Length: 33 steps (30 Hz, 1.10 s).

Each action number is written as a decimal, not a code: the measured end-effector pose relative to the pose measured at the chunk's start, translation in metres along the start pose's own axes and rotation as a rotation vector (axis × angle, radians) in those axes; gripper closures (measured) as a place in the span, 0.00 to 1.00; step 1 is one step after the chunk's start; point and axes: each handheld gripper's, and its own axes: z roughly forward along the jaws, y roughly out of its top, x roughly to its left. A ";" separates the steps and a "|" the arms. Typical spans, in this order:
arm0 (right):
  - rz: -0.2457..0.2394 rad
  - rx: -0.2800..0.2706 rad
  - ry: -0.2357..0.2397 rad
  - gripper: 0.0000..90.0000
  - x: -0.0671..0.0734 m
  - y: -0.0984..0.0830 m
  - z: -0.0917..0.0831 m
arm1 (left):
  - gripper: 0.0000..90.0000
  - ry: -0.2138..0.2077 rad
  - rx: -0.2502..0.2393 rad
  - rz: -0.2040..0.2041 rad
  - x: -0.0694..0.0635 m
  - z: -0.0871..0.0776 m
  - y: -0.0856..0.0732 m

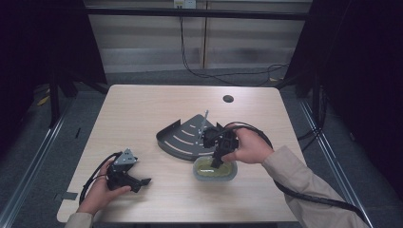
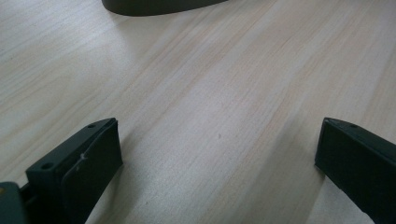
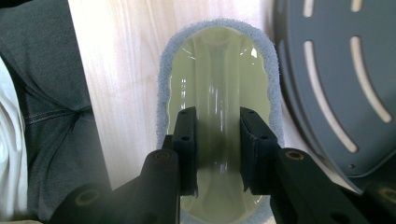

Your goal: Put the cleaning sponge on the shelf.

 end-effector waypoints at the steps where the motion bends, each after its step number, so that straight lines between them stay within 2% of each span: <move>1: 0.011 -0.002 0.000 0.78 -0.001 0.000 -0.002 | 0.00 0.000 0.000 0.001 0.000 0.000 0.000; 4: 0.025 -0.004 -0.001 0.78 -0.005 0.001 -0.007 | 0.00 0.000 0.000 0.000 0.000 0.000 0.000; 5: 0.016 -0.009 -0.007 0.78 -0.007 0.001 -0.009 | 0.00 0.000 0.000 0.000 0.000 0.000 0.000; 6: 0.036 -0.006 -0.007 0.78 -0.007 0.001 -0.011 | 0.00 0.000 0.000 0.000 0.000 0.000 0.000; 10: 0.048 -0.012 -0.019 0.78 -0.014 0.002 -0.017 | 0.00 0.000 0.000 0.000 0.000 0.000 0.000; 20: 0.071 -0.011 -0.048 0.78 -0.027 0.008 -0.023 | 0.00 -0.003 0.003 0.001 0.000 0.000 0.000; 33: 0.114 -0.046 -0.077 0.78 -0.046 0.016 -0.026 | 0.00 -0.003 0.004 0.001 0.000 0.000 0.000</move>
